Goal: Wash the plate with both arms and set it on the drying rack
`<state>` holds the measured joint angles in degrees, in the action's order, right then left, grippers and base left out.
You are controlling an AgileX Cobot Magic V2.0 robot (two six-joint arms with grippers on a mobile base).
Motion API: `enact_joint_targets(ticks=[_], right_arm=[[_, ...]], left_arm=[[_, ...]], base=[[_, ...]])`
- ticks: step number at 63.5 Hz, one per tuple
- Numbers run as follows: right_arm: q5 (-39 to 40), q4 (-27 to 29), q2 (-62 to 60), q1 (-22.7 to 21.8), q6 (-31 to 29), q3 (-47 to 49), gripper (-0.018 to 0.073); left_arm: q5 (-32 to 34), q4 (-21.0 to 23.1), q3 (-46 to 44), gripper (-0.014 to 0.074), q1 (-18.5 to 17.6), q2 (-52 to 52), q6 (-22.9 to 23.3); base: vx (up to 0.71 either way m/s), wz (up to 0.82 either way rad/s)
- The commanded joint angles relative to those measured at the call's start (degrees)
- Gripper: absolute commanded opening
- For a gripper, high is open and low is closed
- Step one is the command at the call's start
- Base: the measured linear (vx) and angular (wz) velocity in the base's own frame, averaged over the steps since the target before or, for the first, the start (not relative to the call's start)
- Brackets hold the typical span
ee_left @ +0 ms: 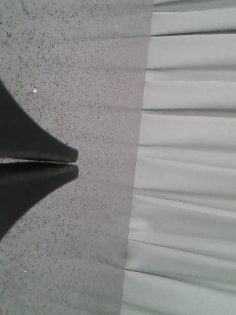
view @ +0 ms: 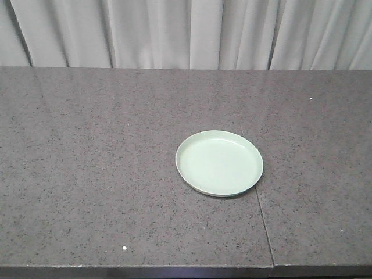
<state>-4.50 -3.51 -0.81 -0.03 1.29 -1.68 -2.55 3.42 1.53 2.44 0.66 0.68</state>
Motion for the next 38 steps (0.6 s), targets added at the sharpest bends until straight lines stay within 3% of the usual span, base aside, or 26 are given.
enact_joint_targets(ticks=[1,38], right_arm=[[4.5,-0.4,-0.1,-0.2,0.0,0.0,-0.0001],[4.5,-0.4,-0.1,-0.2,0.0,0.0,-0.0001]], left_arm=[[4.3,0.5,-1.5,-0.0006,-0.1,0.8,0.3],[4.3,0.5,-1.5,-0.0006,-0.1,0.8,0.3]], base=[[0.00,0.00],[0.00,0.00]])
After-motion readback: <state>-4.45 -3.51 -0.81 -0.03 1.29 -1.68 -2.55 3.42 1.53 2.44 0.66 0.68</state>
